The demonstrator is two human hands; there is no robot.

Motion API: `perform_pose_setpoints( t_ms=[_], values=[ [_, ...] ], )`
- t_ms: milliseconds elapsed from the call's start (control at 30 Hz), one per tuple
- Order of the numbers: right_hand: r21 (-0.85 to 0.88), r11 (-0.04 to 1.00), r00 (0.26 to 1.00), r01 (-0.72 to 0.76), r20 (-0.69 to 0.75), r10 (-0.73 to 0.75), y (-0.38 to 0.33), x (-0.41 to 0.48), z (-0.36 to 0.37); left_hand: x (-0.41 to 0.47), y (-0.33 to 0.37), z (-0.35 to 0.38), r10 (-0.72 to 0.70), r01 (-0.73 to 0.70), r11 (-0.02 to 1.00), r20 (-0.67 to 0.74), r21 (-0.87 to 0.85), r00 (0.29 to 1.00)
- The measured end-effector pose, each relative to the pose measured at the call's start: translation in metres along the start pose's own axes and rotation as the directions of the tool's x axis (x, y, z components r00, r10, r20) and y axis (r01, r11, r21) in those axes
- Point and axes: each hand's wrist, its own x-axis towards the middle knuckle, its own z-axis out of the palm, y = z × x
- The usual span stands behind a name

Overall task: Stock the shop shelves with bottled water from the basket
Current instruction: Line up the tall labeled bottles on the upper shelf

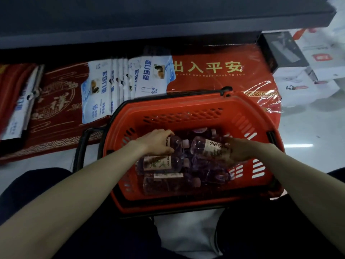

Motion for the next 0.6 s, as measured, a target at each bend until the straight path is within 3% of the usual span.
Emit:
perform_pose_setpoints(
  t_ms=[267,500,600],
  values=[
    [0.004,1.0,0.998,0.012,0.058,-0.012,-0.013,-0.003,-0.008,0.014,-0.025,0.019,-0.041,0.041,0.999,0.089,-0.007,0.995],
    [-0.027,0.998,0.998,-0.053,0.033,0.054,-0.022,-0.007,-0.018,0.011,-0.018,0.022,-0.005,0.007,0.975,-0.013,0.22,1.0],
    [-0.017,0.999,0.999,-0.037,0.001,0.037,-0.029,-0.014,-0.027,0.008,-0.013,0.022,-0.011,0.034,0.972,-0.098,0.232,0.995]
  ],
)
